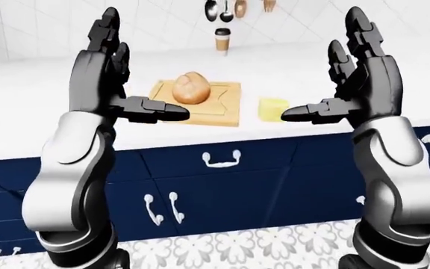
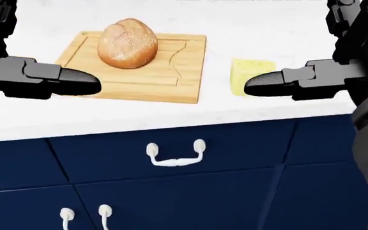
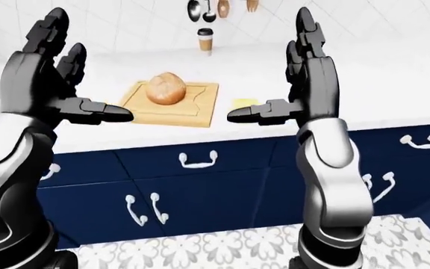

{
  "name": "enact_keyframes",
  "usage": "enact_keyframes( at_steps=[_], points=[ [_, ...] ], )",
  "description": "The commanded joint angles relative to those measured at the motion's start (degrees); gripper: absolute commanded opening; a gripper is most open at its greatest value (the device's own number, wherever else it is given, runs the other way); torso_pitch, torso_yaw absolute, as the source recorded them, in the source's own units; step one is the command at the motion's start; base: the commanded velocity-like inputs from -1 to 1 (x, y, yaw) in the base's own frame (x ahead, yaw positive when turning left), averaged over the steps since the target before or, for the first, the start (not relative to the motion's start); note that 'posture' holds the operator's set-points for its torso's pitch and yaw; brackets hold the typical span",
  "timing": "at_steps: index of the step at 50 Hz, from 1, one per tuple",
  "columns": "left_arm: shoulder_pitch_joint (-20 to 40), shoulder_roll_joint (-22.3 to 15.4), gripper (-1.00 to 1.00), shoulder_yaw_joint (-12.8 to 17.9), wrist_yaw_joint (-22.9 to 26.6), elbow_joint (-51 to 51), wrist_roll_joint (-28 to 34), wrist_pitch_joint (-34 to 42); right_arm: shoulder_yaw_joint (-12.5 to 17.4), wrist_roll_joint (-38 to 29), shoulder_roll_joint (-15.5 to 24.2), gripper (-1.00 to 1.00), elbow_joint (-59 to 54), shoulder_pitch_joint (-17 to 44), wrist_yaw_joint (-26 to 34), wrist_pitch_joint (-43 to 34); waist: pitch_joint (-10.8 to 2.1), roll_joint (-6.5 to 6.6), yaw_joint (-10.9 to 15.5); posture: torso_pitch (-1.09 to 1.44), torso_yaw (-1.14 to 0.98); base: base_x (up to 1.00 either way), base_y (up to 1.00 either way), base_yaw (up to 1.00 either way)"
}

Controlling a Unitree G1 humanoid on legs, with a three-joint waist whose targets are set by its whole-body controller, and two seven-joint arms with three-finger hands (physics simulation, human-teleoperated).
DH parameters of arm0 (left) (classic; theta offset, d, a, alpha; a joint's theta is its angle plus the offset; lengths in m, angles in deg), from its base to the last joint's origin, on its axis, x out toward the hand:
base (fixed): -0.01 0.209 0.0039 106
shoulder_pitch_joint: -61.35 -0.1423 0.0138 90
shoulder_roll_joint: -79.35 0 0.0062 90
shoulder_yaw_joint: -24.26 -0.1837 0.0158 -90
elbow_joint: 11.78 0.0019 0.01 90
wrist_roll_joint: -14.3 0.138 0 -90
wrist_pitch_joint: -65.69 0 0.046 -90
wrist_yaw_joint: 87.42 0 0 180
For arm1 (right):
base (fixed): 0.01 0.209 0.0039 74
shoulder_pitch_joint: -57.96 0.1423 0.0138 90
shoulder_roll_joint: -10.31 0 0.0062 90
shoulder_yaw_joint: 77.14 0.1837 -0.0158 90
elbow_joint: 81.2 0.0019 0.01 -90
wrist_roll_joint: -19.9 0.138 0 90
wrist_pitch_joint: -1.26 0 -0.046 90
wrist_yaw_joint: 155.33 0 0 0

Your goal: Pick up the wedge of cheese and place it on the slice of bread to prepare a simple cheese on bread dish.

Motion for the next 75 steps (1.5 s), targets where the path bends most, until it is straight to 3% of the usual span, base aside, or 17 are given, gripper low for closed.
enact_keyframes(
  at_steps=[1,3,4,5,6,7,18,24,25,29,35,37,39,40,45,67,75],
  points=[
    [1.0,-0.6,1.0,0.7,-0.2,-0.6,0.5,-1.2,-0.1,0.2,0.2,1.0,0.8,1.1,0.0,1.5,-0.87,-0.14,0.3,0.0,0.0,0.34,0.43,0.0],
    [0.9,-0.5,1.0,0.7,-0.1,-0.6,0.6,-1.2,-0.2,0.4,0.1,1.0,1.2,1.2,-0.2,1.2,-1.86,2.96,0.3,0.0,0.0,0.35,0.41,0.0],
    [0.9,-0.5,1.0,0.7,-0.1,-0.6,0.6,-1.1,-0.3,0.3,0.1,1.0,1.1,1.1,-0.2,1.4,-2.58,5.67,1.0,0.0,0.0,0.34,0.41,0.0],
    [0.9,-0.5,1.0,0.7,0.0,-0.6,0.6,-1.2,-0.1,0.5,0.0,1.0,1.1,1.0,-0.2,1.5,-1.97,3.29,1.2,0.0,0.0,0.34,0.41,0.0],
    [1.0,-0.5,1.0,0.7,0.0,-0.6,0.6,-1.2,0.2,0.9,0.4,1.0,1.5,2.2,-0.4,-0.1,-0.95,4.31,1.0,0.0,0.0,0.34,0.41,0.0],
    [0.9,-0.5,1.0,0.8,0.0,-0.5,0.7,-1.2,0.5,1.4,0.6,1.0,1.6,3.1,-0.7,-0.9,-0.32,3.66,1.6,0.0,0.0,0.23,0.19,0.0],
    [0.5,-0.5,1.0,0.8,0.1,-0.7,0.7,-1.4,0.3,2.1,0.3,1.0,0.9,1.0,-1.5,1.7,-1.88,2.02,0.9,0.0,0.0,0.02,-0.1,0.0],
    [0.7,-0.5,1.0,0.8,0.2,-0.4,0.9,-1.5,0.7,2.8,0.6,1.0,1.0,1.3,-2.3,1.9,-2.19,-2.74,1.3,0.0,0.0,0.0,0.0,0.0],
    [0.7,-0.6,1.0,0.8,0.2,-0.4,0.9,-1.5,0.8,2.9,0.7,1.0,1.1,1.4,-2.3,1.8,-1.8,-0.75,1.2,0.0,0.0,0.0,0.0,0.0],
    [0.6,-0.7,1.0,1.0,0.3,-0.8,0.8,-1.2,1.4,3.3,1.4,1.0,1.6,1.5,-2.6,1.3,-0.37,-3.1,1.1,0.0,0.0,0.0,0.0,0.0],
    [0.3,-0.7,1.0,1.0,0.3,-0.8,0.8,-1.4,2.5,3.6,2.8,1.0,2.1,0.9,-2.8,1.1,1.38,-3.03,1.1,0.0,0.0,0.0,0.0,0.0],
    [0.3,-0.7,1.0,1.0,0.4,-1.0,0.8,-1.1,3.0,3.9,3.1,1.0,2.7,0.7,-2.9,0.5,0.93,-1.69,0.6,0.0,0.0,0.0,0.0,0.0],
    [0.3,-0.6,1.0,0.9,0.5,-1.2,0.8,-1.0,3.5,4.1,3.3,1.0,2.9,0.2,-3.1,0.6,-0.72,1.67,0.3,0.0,0.0,0.0,0.0,0.0],
    [0.1,-0.7,1.0,0.8,0.5,-1.1,0.9,-1.1,3.6,4.2,3.4,1.0,3.1,-0.1,-3.2,0.6,-0.24,0.13,0.3,0.0,0.0,0.0,0.0,0.0],
    [0.1,-0.5,1.0,0.9,0.7,-1.4,1.0,-0.9,5.8,5.4,5.2,1.0,5.5,-0.7,-3.5,-2.0,-1.19,-1.45,1.4,0.0,0.0,0.0,0.0,0.0],
    [-2.0,-0.1,1.0,1.1,1.5,0.0,1.3,-3.3,14.4,-1.7,17.4,1.0,14.7,-4.9,9.3,-16.7,-0.82,-2.07,1.8,0.0,0.0,0.0,0.0,0.0],
    [-1.9,0.1,1.0,0.7,1.7,1.1,1.5,-4.2,19.4,-3.6,17.4,1.0,20.9,-9.0,15.4,-20.3,-0.54,-2.38,1.9,0.0,0.0,0.0,0.0,0.0]
  ],
)
